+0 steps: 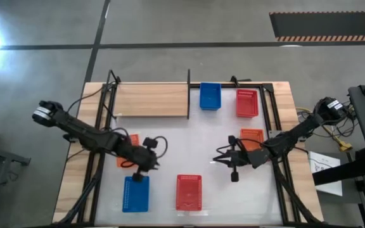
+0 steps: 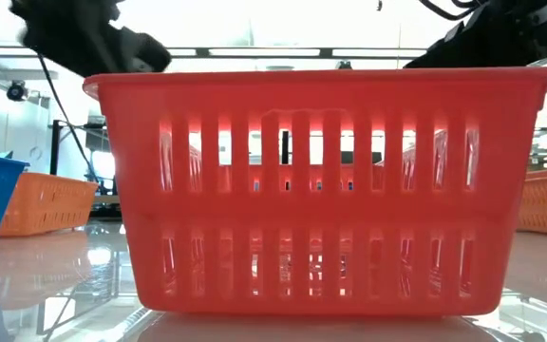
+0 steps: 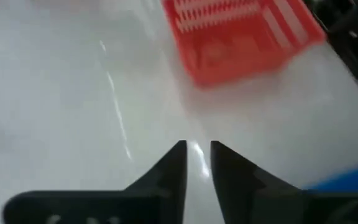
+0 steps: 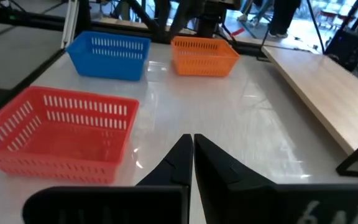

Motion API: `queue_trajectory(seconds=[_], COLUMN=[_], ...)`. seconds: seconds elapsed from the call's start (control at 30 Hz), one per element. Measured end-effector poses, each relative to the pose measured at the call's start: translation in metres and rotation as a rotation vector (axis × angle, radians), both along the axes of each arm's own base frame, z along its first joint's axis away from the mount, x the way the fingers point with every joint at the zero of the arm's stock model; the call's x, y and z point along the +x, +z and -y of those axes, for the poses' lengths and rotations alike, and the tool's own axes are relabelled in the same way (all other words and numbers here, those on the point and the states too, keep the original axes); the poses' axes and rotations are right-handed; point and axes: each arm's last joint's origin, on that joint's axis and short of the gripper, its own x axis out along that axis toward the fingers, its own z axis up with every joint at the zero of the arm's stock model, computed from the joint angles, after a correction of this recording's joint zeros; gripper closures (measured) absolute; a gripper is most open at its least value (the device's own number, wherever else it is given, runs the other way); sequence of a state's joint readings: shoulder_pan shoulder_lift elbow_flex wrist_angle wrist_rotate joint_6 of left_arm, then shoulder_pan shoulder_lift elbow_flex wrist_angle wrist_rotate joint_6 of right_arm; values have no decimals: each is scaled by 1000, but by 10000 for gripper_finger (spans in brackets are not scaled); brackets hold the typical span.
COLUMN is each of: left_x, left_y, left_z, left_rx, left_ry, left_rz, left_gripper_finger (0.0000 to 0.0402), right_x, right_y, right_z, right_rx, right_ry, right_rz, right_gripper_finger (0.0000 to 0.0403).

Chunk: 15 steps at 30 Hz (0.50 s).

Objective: Stack baskets on shelf by color
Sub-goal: Stack the bottom blue bin on top of the top blue bins

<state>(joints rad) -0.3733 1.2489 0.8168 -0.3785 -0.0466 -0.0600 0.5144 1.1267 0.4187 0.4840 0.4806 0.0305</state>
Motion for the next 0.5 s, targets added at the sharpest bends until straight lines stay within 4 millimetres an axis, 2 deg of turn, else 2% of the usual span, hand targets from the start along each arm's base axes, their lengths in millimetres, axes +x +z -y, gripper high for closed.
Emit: queue_trajectory(seconds=[0.13, 0.27, 0.5], left_x=[-3, -3, 1], left_y=[1, -7, -28], left_z=[12, 23, 30], left_rx=[-85, -150, -79], left_ry=[35, 82, 127], left_rz=[-205, -402, -545], left_gripper_finger=[296, 262, 251], right_x=[1, 2, 3], right_y=[2, 4, 7], right_z=[-1, -3, -4], right_rx=[-17, -32, -52], right_ry=[13, 24, 41], right_rz=[-6, -8, -2], right_gripper_finger=[394, 394, 394])
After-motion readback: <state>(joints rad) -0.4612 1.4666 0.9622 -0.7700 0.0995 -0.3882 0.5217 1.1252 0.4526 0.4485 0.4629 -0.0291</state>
